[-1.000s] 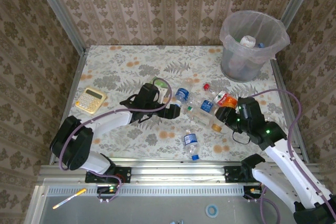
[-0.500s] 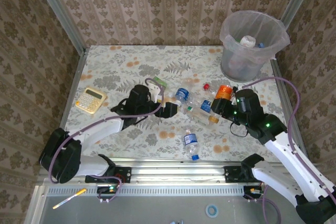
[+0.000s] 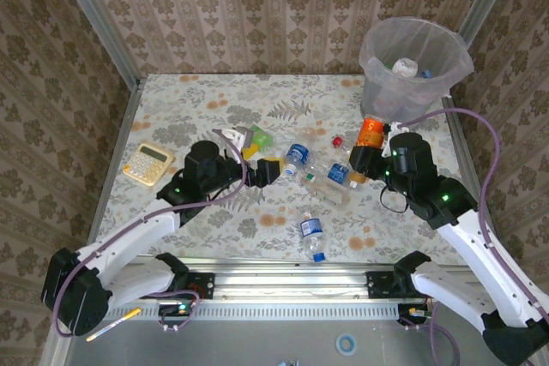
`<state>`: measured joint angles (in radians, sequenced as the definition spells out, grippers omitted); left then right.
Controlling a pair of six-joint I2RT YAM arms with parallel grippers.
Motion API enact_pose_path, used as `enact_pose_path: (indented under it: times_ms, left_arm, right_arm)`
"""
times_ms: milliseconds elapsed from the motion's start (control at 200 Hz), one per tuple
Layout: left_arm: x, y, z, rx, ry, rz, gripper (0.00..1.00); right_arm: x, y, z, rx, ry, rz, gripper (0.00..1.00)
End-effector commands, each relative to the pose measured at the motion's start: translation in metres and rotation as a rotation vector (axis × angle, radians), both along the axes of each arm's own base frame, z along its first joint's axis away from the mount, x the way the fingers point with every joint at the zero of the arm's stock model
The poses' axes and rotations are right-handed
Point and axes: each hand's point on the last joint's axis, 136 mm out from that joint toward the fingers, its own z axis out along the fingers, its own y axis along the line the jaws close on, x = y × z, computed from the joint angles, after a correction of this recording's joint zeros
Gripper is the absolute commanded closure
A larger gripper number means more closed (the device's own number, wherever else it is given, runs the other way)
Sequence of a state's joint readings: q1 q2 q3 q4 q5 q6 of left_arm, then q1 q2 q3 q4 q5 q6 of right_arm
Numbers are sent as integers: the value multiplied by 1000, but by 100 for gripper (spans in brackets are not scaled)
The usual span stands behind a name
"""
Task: Throw the plastic bottles in the bin
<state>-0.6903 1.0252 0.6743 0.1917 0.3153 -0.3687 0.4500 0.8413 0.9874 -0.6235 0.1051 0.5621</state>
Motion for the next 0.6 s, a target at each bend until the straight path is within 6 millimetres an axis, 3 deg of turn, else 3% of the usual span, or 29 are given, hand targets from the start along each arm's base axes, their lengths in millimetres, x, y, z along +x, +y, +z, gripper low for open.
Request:
enact_pose_path:
  times_ms: [0,410,595]
  left_arm:
    - [1,5,17,-17,-103,11,0]
    - [-5,9,34,-40,-199,-1,0]
    - [-2,9,33,-28,-206,7,0]
  right_arm:
    - [12,-4,28,-65,-101,-11,72]
    - [34,-18,60,-232,-211,-54,72]
    - [44,-28,87,-301,-323,-104,73]
